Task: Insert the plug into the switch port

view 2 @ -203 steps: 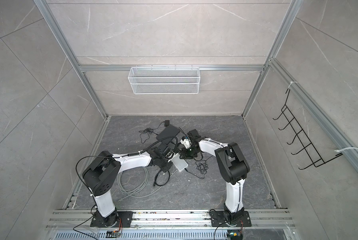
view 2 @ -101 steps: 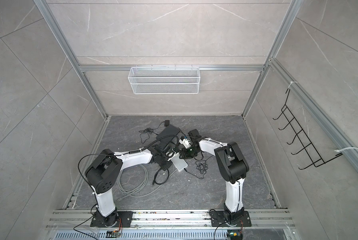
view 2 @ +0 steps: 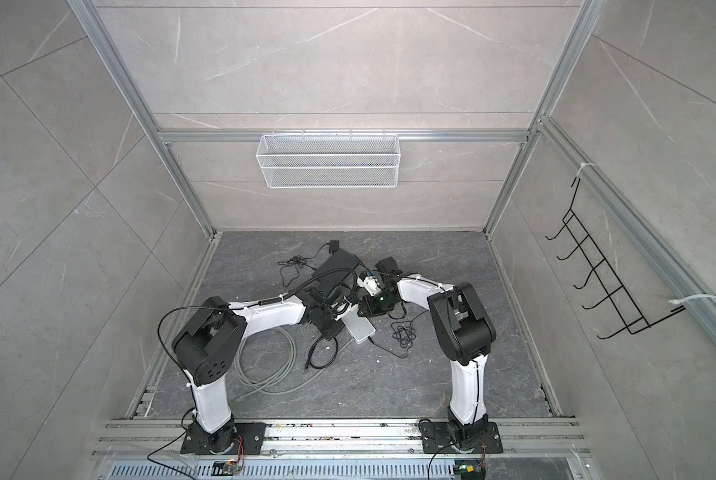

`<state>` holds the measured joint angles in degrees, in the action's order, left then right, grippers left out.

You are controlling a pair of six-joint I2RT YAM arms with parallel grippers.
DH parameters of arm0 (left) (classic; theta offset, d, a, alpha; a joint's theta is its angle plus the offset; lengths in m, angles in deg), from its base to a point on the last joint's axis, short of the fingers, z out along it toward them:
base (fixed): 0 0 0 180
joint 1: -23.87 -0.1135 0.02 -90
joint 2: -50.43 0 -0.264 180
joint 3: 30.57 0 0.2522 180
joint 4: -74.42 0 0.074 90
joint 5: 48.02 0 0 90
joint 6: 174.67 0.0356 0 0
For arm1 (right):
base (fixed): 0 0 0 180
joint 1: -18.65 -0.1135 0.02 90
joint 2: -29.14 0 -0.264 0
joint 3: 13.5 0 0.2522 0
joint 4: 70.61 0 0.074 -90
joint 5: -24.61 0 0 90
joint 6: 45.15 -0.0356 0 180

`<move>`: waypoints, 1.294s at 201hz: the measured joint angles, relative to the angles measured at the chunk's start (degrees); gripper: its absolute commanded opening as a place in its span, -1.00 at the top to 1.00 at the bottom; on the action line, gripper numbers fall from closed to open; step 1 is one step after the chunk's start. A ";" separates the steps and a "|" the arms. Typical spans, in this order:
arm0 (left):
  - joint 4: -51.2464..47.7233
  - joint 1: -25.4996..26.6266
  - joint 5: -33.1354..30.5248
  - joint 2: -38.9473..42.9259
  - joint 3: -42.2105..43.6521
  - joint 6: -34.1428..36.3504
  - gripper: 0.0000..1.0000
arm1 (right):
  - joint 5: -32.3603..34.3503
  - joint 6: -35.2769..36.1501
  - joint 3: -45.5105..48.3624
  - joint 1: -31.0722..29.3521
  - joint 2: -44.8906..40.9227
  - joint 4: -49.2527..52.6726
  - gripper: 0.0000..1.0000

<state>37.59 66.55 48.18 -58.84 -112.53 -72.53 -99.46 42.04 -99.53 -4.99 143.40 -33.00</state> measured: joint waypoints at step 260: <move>26.64 -31.76 -25.05 42.64 28.85 -14.25 -0.99 | 28.44 -9.64 28.68 14.21 -41.29 -16.11 -0.99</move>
<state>64.23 34.79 23.13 -16.20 -83.68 -86.78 -71.02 32.40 -70.85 9.22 102.11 -49.10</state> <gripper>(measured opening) 0.996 0.990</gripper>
